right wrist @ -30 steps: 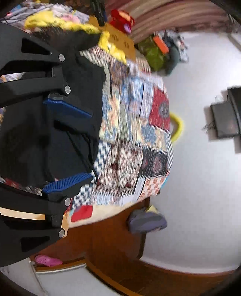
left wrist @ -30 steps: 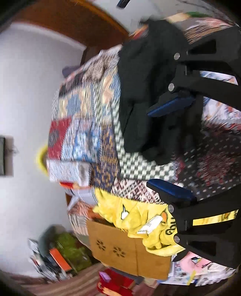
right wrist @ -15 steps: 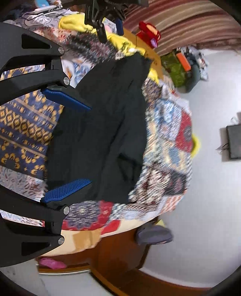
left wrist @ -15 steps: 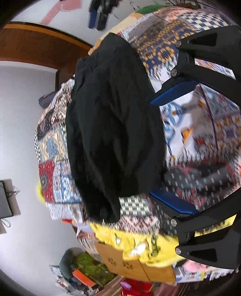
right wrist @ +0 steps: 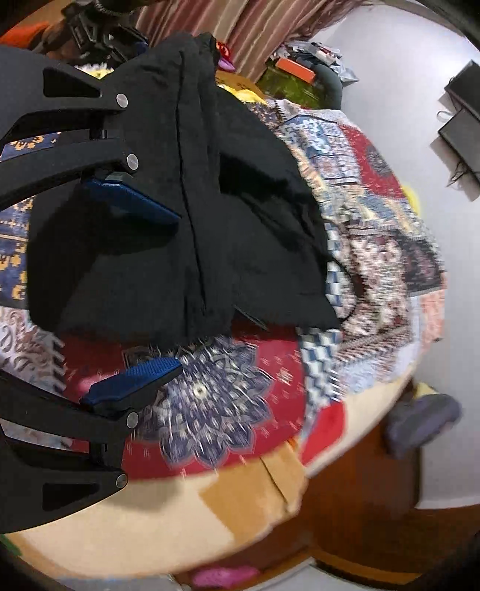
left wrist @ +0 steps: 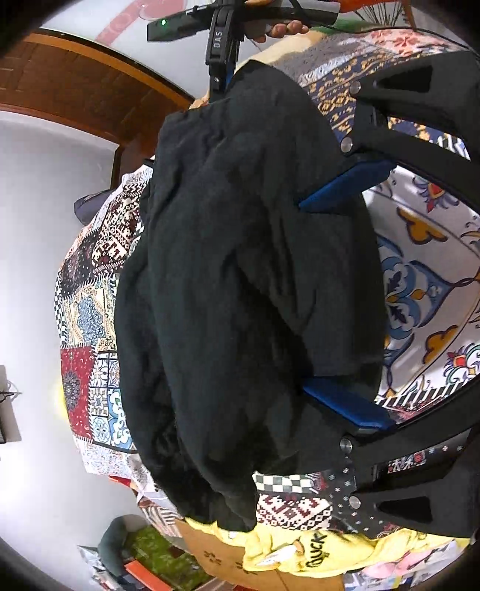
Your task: Fold large clothes
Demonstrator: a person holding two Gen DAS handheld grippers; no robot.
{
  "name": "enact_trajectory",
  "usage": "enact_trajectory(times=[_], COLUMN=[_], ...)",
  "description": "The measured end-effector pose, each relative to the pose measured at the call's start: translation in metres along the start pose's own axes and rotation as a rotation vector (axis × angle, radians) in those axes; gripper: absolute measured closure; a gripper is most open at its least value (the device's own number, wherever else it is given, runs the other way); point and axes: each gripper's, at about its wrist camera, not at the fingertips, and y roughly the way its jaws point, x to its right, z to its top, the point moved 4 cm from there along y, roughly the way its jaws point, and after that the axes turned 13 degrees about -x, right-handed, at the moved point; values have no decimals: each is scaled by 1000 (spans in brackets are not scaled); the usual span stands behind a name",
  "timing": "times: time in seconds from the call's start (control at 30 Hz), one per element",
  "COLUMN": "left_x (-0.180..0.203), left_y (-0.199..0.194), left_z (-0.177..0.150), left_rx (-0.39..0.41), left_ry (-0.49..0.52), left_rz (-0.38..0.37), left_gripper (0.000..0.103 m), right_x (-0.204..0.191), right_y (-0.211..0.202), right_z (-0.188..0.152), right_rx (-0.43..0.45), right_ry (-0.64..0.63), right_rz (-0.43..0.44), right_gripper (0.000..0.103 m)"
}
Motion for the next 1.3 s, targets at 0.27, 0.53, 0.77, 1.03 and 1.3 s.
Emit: enact_trajectory(times=[0.27,0.53,0.77,1.03,1.3], left_x=[4,-2,-21,-32,-43], left_y=[7,7,21,65,62], left_z=[2,17,67,97,95], left_rx=[3,21,28,-33,-40], left_ry=[21,-16,-116,-129,-122], left_rz=[69,68,10,7,-16], left_gripper=[11,11,11,9,9], right_x=[-9,-56,-83,-17,-36], right_y=[-2,-74,-85,12,-5], right_z=[-3,9,58,85,64], right_rx=[24,213,261,84,116], right_ry=[-26,-175,-247,-76,-206], right_rz=[23,21,-34,-126,-364], right_gripper=[86,97,97,98,93])
